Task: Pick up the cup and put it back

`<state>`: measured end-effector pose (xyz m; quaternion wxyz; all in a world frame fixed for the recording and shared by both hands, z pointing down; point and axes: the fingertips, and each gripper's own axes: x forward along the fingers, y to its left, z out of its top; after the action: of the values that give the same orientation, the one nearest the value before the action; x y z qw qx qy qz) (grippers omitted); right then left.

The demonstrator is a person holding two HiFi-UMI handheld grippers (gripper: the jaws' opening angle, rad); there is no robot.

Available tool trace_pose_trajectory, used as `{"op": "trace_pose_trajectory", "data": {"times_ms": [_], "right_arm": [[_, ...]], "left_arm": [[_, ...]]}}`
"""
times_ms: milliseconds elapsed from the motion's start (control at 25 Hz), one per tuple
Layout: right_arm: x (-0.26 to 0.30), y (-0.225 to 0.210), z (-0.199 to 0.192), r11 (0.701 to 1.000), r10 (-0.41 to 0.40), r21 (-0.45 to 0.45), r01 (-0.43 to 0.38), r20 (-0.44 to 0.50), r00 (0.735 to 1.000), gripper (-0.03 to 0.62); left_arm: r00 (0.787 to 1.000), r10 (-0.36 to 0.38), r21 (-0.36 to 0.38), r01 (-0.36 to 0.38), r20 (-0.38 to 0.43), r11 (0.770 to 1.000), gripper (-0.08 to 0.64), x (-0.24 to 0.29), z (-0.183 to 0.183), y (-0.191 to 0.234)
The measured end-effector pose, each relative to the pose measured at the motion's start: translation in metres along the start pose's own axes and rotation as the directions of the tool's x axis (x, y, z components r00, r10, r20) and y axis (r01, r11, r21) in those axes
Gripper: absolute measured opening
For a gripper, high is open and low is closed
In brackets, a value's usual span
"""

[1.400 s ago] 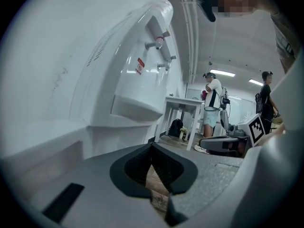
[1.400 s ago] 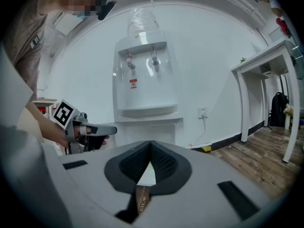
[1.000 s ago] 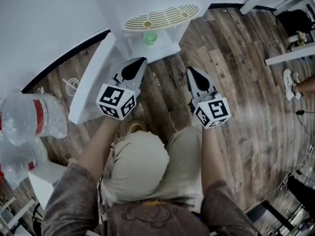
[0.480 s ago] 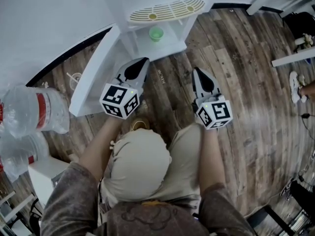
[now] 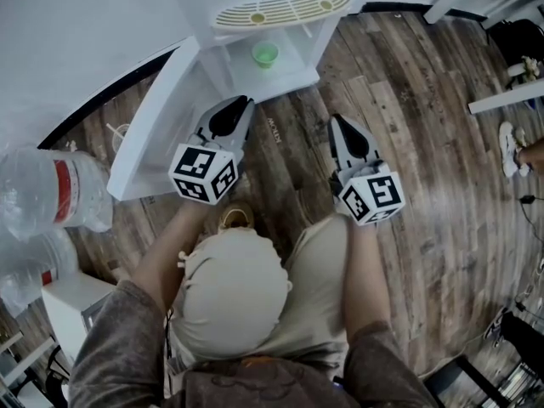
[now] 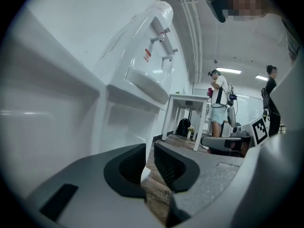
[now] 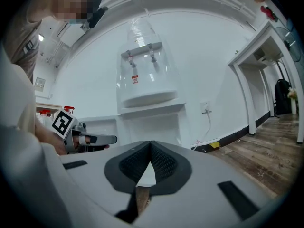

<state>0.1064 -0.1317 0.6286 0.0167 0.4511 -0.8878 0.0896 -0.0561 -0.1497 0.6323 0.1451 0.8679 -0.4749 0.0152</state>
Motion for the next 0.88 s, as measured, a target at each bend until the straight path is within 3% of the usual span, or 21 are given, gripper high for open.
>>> {"op": "trace_pose_trajectory", "data": {"times_ms": [200,560,880], "right_arm": [[0.004,0.010,0.002,0.999,0.027,-0.033,-0.027,-0.005,1.000,0.002],[0.007,0.012,-0.001,0.999,0.032,0.014,-0.032,-0.009,0.999,0.002],[0.009,0.008,-0.003,0.999,0.024,0.033,-0.023,-0.016,1.000,0.002]], "left_arm": [[1.000,-0.022,0.018,0.022,-0.007,1.000,0.101,0.002,-0.004,-0.003],[0.998,-0.059,-0.008,0.059,-0.019,0.998,0.271,0.011,-0.010,-0.007],[0.998,-0.029,0.001,0.029,-0.062,1.000,0.400,0.030,-0.028,0.006]]}}
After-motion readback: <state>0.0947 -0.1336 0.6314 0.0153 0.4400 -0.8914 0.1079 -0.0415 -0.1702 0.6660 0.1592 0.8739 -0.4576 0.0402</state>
